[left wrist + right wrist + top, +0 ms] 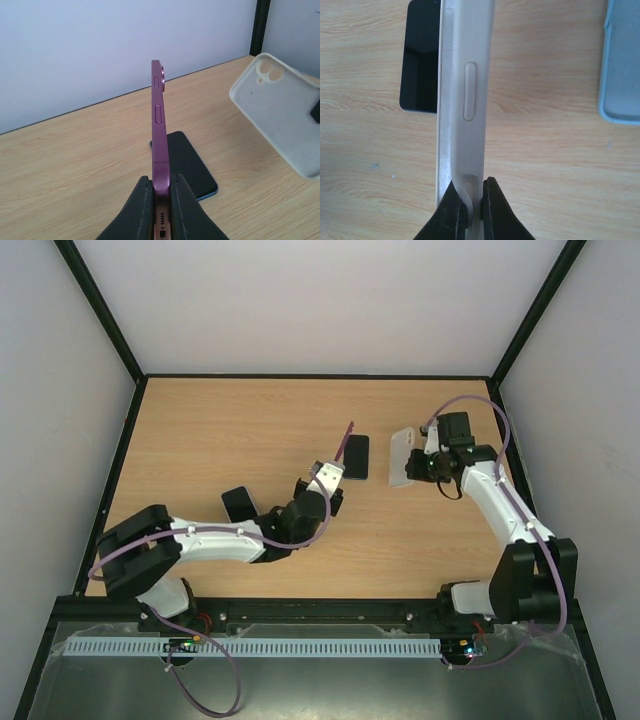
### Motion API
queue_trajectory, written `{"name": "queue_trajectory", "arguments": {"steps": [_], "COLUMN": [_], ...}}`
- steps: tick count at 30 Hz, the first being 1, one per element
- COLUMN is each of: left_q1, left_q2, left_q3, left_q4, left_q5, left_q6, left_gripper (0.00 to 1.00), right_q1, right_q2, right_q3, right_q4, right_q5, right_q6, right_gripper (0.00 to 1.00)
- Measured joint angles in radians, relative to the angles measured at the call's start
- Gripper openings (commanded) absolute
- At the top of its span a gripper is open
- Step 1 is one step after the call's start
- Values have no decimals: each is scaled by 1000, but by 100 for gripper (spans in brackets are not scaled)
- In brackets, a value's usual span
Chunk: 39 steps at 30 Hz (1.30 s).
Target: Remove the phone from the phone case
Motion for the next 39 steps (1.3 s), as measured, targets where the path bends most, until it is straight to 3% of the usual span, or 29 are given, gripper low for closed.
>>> {"name": "queue_trajectory", "arguments": {"steps": [7,15,22,33,39], "left_q1": [-5,-6,-7,-7,-6], "left_q2": [-100,-151,-153,-153,-151], "left_q3": [-39,-84,-97,-105,-105], "left_q4": [-22,-55,-87,-111,-111], "left_q5": [-32,-66,-72,-77,-77], "left_q6": [29,29,25,10,9], "left_gripper": [3,3,3,3,3], "right_q1": [-74,-193,-237,-249,-268], "right_q2": [120,262,376,507,540], "right_q3": [104,147,147,141,140], "right_q4": [3,25,81,196,221], "right_q5": [-37,-182,-267,-275,-252], "right_q6": [-98,-228,-240,-227,-195], "right_gripper": [2,2,2,2,27]}}
